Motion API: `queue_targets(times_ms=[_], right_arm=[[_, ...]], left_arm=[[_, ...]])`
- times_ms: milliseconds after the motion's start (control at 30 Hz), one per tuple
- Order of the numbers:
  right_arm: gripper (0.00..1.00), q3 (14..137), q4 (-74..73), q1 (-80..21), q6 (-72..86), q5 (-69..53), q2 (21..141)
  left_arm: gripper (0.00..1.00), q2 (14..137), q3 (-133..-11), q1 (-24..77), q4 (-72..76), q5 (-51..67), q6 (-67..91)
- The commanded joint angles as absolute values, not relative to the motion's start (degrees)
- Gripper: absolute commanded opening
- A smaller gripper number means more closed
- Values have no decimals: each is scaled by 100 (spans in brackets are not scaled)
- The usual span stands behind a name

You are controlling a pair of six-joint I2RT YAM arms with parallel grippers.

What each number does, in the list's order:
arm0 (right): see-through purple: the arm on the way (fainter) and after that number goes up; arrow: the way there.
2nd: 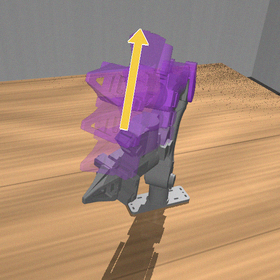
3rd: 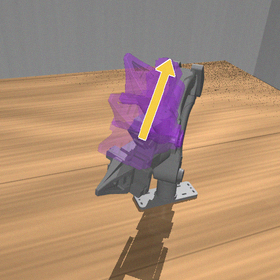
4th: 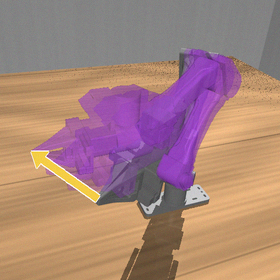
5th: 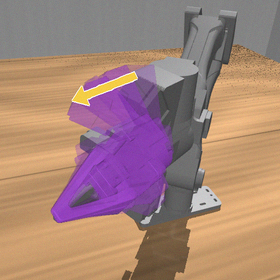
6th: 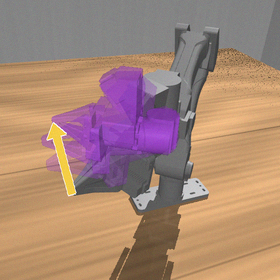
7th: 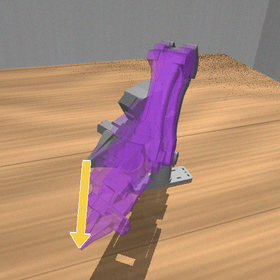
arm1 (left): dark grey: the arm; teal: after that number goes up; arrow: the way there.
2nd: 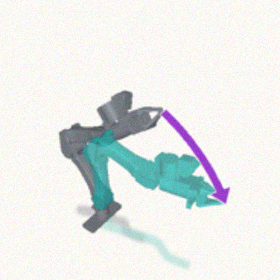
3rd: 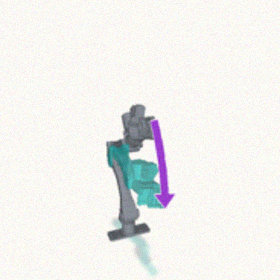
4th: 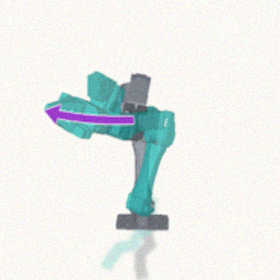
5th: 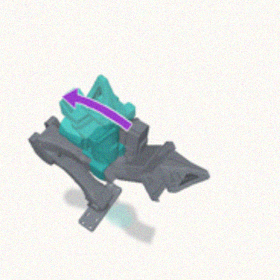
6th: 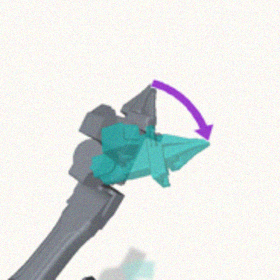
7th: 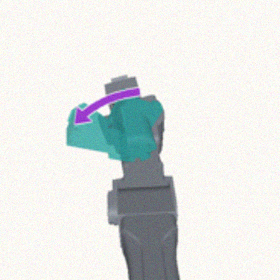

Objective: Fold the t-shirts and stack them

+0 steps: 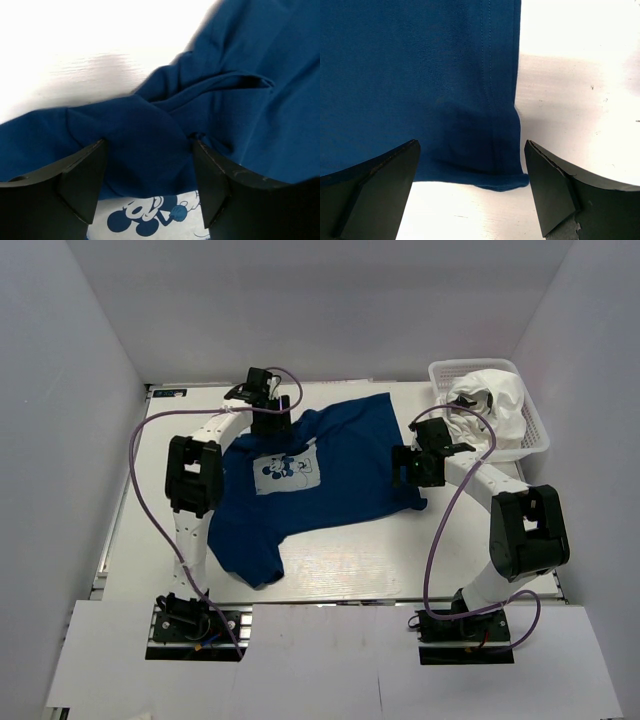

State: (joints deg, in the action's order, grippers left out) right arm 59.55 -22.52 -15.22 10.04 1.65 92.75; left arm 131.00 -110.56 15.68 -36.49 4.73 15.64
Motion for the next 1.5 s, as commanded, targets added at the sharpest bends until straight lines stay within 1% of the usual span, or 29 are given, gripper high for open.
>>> queue_targets(times_ms=[0,33,67,167,267,367,400,467,500,567,633,867,933,1067,1133,1167,1300,1367,1433,1467], right_arm=[[90,6135,-2268,-1520,993,264,9325],[90,6126,-2259,-1512,993,290,9325],[90,6126,-2267,-1512,1002,290,9325],[90,6143,-2276,-1503,1011,334,9343],[90,6144,-2303,-1477,1011,360,9316],[90,6152,-2320,-1503,1002,378,9325],[90,6144,-2312,-1503,993,378,9334],[90,6117,-2294,-1521,1002,378,9299],[90,6100,-2303,-1512,993,369,9325],[90,6082,-2294,-1512,993,352,9325],[90,6073,-2294,-1512,1002,387,9343],[90,6003,-2224,-1521,1063,404,9624],[90,5994,-2267,-1529,1116,439,9807],[89,5959,-2329,-1529,1134,492,9984],[89,5968,-2364,-1529,1177,448,10116],[88,6029,-2503,-1529,1213,466,10203],[81,6108,-2759,-1512,1309,545,10468],[80,6100,-2777,-1503,1327,606,10477],[80,6108,-2796,-1503,1327,624,10476],[80,6126,-2830,-1520,1345,598,10494]], left_arm=[[76,12981,-11092,1635,-3480,1020,1521],[76,12981,-11092,1635,-3411,1020,1521],[73,12981,-11092,1635,-3410,1020,1442],[73,13121,-11153,1687,-3462,1020,1362],[71,13219,-11276,1740,-3594,949,1310],[58,13429,-11390,1740,-3708,949,1257],[46,13430,-11391,1740,-3709,949,1257],[32,13491,-11461,1740,-3762,879,1318],[21,13491,-11461,1740,-3762,801,1318],[7,13343,-11522,1740,-3762,712,1389],[0,13219,-11592,1688,-3709,598,1389],[1,12718,-11769,1687,-3762,290,1336],[1,12578,-11821,1635,-3814,27,1275],[5,12577,-12005,1583,-3814,-360,1213],[7,12717,-12321,1530,-3998,-439,1213],[9,12840,-12444,1468,-4060,-509,1213],[10,12954,-12664,1345,-3999,-510,1266],[11,13017,-12804,1274,-3833,-676,1266],[12,13226,-12875,1108,-3562,-991,1388],[13,13297,-12928,1055,-3438,-1106,1389]])
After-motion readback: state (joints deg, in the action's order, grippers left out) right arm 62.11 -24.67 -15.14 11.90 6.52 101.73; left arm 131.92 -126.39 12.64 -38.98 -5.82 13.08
